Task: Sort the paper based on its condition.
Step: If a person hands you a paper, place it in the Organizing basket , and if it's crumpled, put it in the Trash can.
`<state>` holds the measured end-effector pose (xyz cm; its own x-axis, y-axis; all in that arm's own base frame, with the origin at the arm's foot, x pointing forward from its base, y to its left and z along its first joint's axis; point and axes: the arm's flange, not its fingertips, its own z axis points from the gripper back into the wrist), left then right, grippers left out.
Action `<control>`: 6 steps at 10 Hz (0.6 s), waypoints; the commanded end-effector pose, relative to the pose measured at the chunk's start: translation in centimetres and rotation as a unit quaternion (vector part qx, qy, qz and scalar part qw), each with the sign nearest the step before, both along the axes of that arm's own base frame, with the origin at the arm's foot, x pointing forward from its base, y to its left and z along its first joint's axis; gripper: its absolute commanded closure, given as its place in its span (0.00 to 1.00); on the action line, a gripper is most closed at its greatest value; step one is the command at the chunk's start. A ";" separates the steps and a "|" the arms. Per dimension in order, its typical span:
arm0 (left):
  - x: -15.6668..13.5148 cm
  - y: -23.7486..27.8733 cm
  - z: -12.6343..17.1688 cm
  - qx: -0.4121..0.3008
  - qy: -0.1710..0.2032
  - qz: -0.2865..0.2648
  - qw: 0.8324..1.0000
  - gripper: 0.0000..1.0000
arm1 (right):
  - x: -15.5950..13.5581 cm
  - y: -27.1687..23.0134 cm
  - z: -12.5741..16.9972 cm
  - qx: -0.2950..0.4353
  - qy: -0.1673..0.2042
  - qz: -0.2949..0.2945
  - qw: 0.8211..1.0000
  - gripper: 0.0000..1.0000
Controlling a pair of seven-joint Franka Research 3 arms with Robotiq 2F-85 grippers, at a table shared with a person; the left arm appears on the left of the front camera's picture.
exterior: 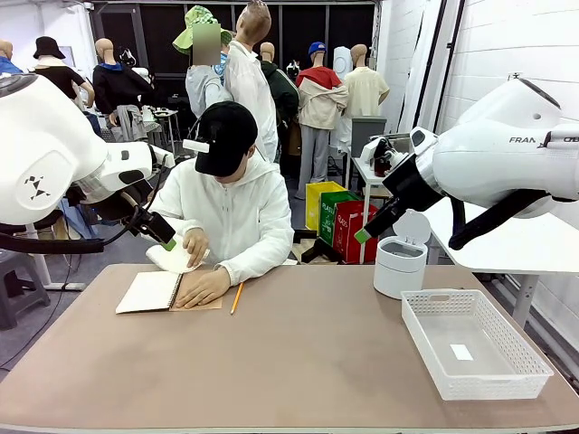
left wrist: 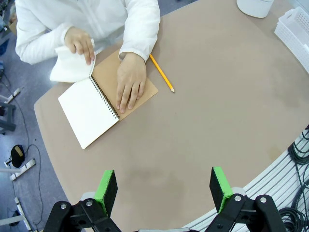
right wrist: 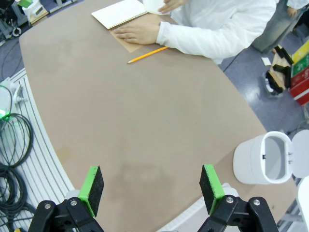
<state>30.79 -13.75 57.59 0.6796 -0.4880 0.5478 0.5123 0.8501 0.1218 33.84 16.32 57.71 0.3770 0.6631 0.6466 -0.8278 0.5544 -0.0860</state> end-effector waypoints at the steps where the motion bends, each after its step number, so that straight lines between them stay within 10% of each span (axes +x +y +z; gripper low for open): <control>1: 0.0 0.0 0.0 0.001 0.000 0.000 1.000 0.00 | 0.0 0.0 0.0 -0.002 0.002 0.003 1.000 0.00; 6: 0.0 0.0 0.0 0.001 0.000 0.000 1.000 0.00 | 0.0 0.0 0.0 -0.002 0.002 0.003 1.000 0.00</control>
